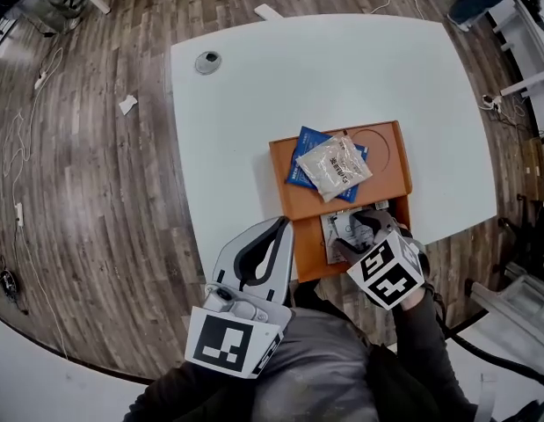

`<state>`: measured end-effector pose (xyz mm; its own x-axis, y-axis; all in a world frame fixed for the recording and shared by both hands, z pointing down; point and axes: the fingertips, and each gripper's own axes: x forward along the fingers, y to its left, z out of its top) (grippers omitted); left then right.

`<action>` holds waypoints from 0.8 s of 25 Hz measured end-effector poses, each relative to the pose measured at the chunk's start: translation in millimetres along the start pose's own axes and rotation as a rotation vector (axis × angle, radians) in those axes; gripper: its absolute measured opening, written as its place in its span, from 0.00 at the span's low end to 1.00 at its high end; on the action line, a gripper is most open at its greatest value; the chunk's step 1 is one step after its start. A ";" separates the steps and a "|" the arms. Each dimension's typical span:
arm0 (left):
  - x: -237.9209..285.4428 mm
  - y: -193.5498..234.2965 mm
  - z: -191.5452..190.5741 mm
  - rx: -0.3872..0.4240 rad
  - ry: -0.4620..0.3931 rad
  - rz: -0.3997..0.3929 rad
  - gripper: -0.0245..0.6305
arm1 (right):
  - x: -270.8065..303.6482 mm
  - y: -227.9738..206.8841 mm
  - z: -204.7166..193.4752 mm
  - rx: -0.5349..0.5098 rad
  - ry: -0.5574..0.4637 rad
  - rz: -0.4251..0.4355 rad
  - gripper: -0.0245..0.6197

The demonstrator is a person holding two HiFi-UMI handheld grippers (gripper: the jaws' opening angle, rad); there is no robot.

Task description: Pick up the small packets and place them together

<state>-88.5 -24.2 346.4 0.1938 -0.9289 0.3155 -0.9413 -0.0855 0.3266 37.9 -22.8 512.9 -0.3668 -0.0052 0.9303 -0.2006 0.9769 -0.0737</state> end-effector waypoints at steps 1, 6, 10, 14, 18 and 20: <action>-0.2 1.8 0.1 0.000 -0.002 0.003 0.04 | 0.2 0.9 1.2 -0.003 -0.007 0.001 0.38; -6.2 1.8 -3.3 -0.001 -0.002 0.008 0.04 | -1.1 -3.9 5.8 0.006 -0.057 -0.046 0.07; -15.0 -7.3 -1.4 0.011 -0.021 0.003 0.04 | -11.9 -5.1 10.9 0.004 -0.110 -0.119 0.06; -25.1 -21.9 6.9 0.030 -0.060 -0.005 0.04 | -38.5 -3.7 24.7 -0.006 -0.216 -0.172 0.06; -35.8 -50.7 18.3 0.064 -0.091 -0.034 0.04 | -73.7 -0.3 26.1 -0.012 -0.288 -0.219 0.06; -40.6 -67.6 19.6 0.076 -0.102 -0.047 0.04 | -88.2 3.3 21.8 -0.015 -0.316 -0.235 0.06</action>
<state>-38.2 12.2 294.1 0.2131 -0.9547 0.2078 -0.9508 -0.1537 0.2689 49.8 -23.9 422.8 -0.5747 -0.2926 0.7643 -0.3003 0.9442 0.1356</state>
